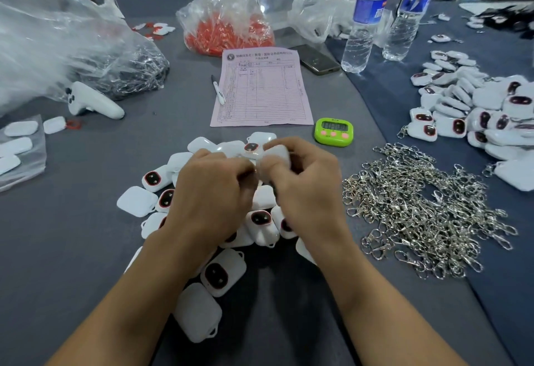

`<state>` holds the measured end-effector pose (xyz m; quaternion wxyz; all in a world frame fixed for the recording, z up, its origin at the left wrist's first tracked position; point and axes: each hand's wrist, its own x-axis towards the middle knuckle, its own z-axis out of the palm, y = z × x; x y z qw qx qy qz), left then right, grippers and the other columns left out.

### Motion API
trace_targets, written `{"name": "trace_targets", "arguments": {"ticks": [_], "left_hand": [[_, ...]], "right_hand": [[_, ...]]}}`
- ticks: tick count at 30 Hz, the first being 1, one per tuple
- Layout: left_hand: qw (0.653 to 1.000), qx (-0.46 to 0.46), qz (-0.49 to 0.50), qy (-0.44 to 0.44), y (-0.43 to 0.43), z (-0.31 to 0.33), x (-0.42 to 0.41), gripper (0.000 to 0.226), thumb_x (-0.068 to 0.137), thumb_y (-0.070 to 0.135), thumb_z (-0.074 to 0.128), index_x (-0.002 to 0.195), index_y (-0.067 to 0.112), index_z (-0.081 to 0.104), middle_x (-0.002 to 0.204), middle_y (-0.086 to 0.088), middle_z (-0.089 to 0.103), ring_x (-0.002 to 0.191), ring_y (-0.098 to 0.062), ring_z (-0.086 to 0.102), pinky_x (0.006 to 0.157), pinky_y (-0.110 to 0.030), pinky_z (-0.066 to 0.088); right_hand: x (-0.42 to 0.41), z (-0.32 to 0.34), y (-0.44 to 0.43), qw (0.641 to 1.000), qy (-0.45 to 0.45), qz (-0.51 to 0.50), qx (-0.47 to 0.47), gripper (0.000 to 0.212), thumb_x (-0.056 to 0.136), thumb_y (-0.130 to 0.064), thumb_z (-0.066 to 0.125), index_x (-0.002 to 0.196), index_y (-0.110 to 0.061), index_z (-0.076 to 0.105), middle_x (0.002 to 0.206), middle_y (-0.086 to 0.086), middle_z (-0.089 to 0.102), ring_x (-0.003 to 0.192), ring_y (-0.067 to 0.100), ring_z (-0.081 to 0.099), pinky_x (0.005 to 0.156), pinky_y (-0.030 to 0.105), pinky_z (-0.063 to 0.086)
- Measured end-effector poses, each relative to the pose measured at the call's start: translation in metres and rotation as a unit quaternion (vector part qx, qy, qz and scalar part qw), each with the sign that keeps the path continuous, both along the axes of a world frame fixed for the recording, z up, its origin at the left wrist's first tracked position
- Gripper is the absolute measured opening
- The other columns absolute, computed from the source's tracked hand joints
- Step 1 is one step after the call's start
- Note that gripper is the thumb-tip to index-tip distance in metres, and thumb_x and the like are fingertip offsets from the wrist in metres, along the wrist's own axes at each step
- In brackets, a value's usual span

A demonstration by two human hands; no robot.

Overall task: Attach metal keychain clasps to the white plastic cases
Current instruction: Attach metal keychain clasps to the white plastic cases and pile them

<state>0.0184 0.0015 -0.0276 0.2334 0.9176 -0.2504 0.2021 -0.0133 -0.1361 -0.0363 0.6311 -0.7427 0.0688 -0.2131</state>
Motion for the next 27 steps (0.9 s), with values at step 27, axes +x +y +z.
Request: {"name": "trace_targets", "arguments": {"ticks": [27], "left_hand": [[0.834,-0.484,0.171,0.203,0.071,-0.012,0.062,0.021,0.091,0.012,0.061,0.081,0.024,0.075,0.082,-0.003,0.078,0.075,-0.016,0.073,0.070,-0.028,0.060]], "right_hand": [[-0.007,-0.002,0.004,0.941,0.098,0.114,-0.302,0.022,0.090,-0.020,0.066,0.107,-0.027,0.077,0.104,-0.011,0.071,0.095,0.007,0.062,0.086,0.025,0.049]]}}
